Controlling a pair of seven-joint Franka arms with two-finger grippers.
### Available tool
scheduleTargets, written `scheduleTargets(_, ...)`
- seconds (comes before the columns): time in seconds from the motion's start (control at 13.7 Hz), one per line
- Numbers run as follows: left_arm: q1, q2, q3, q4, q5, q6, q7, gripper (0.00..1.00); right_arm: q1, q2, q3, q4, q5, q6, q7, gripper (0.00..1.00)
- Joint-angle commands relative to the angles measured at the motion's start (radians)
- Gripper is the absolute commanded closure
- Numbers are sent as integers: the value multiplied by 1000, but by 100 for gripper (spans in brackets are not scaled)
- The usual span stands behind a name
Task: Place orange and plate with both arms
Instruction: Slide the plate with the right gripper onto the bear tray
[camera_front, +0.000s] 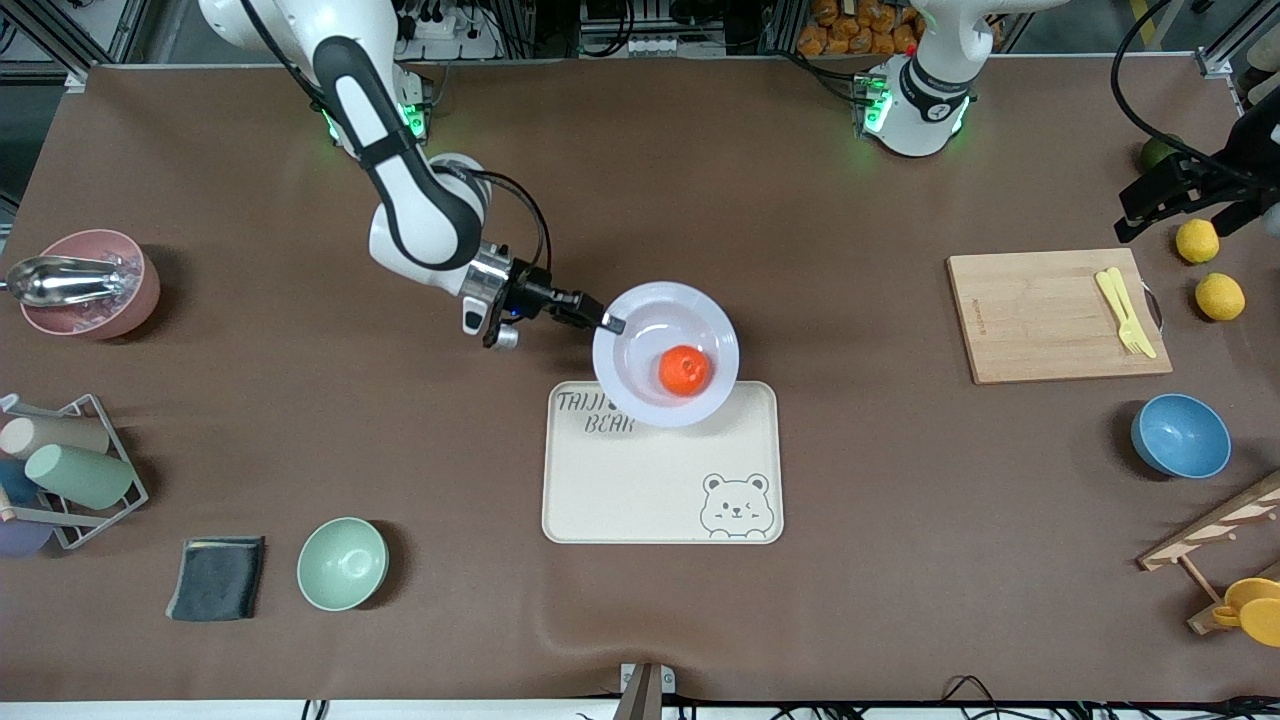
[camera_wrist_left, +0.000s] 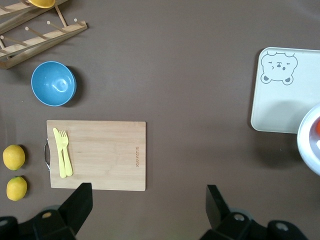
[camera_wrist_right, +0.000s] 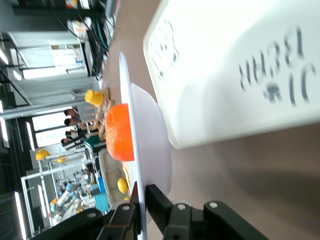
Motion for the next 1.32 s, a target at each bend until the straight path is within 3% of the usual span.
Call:
scheduleTargets(0.0,-15,-27,14,-22,-24,-14,19,0,-54,135,14,164,41,4,6,100)
scheduleTargets(0.29,-21,-36,23,-23,-23,-16,19,0,-85,316,14,364,50,4,2,100)
scheduleTargets(0.73,-21,-33,23,-25,-23,-22,8,0,-89,396,13,384,50,5,-61,99)
scheduleTargets(0.88,-21,-33,23,-25,-23,-23,7,0,-100,393,11,384,41,19,-83,0)
scheduleTargets(1.02,-21,-35,23,-23,-23,-23,8,0,-97,369,1,401,-26,100,-69,0)
scheduleTargets(1.24,-21,-36,24,-23,-21,-29,8,0,-124,326,-15,409,-250,149,13,0)
